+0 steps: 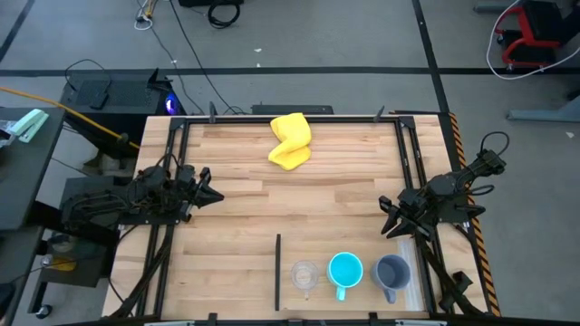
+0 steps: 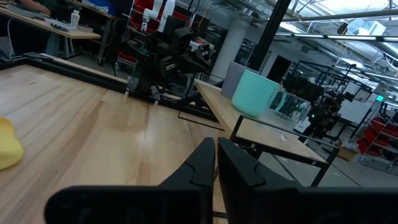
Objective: Stack small to large cups/mugs on shelf
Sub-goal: Return to Home Position
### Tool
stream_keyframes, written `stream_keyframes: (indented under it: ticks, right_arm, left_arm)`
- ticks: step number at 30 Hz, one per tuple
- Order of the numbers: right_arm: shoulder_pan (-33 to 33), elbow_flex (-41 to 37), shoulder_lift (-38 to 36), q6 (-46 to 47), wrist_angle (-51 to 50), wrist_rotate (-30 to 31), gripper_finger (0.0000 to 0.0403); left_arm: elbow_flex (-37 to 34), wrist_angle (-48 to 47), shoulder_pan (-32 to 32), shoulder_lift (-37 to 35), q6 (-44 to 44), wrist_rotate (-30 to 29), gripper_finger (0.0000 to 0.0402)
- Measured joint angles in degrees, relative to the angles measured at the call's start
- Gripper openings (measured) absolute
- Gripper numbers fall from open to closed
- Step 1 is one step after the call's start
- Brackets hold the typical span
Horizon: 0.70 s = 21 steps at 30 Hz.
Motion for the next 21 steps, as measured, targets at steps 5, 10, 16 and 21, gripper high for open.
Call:
stream_keyframes:
  ticks: [5, 10, 16, 21]
  right_arm:
    - [0.02, 0.00, 0.00, 0.02, -0.02, 0.02, 0.0091]
    - [0.00, 0.00, 0.00, 0.01, 0.00, 0.02, 0.0091]
    - [0.01, 0.00, 0.00, 0.00, 0.00, 0.01, 0.0091]
    - [0.00, 0.00, 0.00, 0.00, 0.00, 0.02, 0.0091]
  left_arm:
    - [0.00, 0.00, 0.00, 0.00, 0.00, 0.00, 0.0029]
    - [0.00, 0.00, -0.01, 0.00, 0.00, 0.00, 0.0036]
    - [0.00, -0.01, 0.02, 0.00, 0.00, 0.00, 0.0031]
    - [0.00, -0.02, -0.01, 0.00, 0.02, 0.00, 0.0024]
